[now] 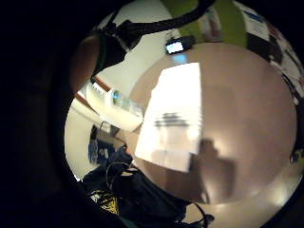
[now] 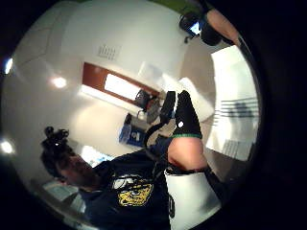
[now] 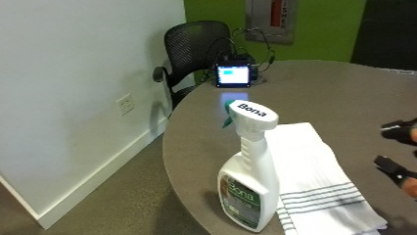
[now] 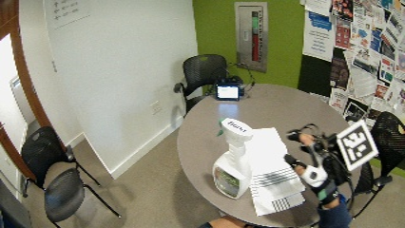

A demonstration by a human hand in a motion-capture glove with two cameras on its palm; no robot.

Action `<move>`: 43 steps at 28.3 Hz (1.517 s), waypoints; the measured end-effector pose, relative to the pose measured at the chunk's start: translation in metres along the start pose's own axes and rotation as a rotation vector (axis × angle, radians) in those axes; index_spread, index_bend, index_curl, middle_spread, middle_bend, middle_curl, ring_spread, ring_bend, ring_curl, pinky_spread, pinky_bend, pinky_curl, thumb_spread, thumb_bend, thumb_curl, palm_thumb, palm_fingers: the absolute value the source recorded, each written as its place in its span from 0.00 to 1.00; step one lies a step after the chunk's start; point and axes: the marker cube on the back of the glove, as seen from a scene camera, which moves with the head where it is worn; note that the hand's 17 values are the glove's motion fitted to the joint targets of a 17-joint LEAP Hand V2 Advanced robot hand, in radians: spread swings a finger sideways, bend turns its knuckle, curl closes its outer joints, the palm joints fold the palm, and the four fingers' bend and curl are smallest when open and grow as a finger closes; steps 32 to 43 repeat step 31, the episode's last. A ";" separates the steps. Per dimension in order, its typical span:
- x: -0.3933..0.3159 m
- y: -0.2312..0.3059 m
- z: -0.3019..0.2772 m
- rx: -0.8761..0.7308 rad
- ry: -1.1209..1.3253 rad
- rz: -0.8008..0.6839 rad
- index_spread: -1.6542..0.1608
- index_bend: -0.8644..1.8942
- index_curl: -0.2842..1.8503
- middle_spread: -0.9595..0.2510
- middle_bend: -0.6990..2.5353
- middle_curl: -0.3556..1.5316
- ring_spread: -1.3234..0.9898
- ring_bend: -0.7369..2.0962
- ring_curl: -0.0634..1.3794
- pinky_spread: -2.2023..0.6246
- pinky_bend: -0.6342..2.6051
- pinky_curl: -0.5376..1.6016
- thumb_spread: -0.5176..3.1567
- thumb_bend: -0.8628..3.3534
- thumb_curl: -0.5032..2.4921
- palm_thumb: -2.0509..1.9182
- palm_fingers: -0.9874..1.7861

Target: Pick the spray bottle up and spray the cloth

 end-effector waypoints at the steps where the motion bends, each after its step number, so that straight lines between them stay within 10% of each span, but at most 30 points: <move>1: 0.008 0.006 -0.013 0.036 0.056 -0.006 0.72 0.38 0.33 0.75 0.29 0.40 0.53 0.34 0.29 0.82 0.29 0.42 0.40 0.20 0.38 0.70 0.61; 14: 0.111 0.050 -0.084 0.035 0.759 0.369 0.72 0.40 0.34 0.75 0.27 0.39 0.54 0.33 0.28 0.86 0.24 0.39 0.43 0.19 0.35 0.66 0.61; 26: 0.093 0.050 -0.051 -0.278 0.856 0.425 0.72 0.42 0.34 0.75 0.26 0.36 0.56 0.31 0.25 0.86 0.28 0.41 0.46 0.20 0.33 0.67 0.55; 43: 0.084 0.048 -0.046 -0.299 0.867 0.411 0.72 0.42 0.34 0.75 0.26 0.35 0.57 0.31 0.23 0.86 0.28 0.41 0.47 0.20 0.32 0.67 0.55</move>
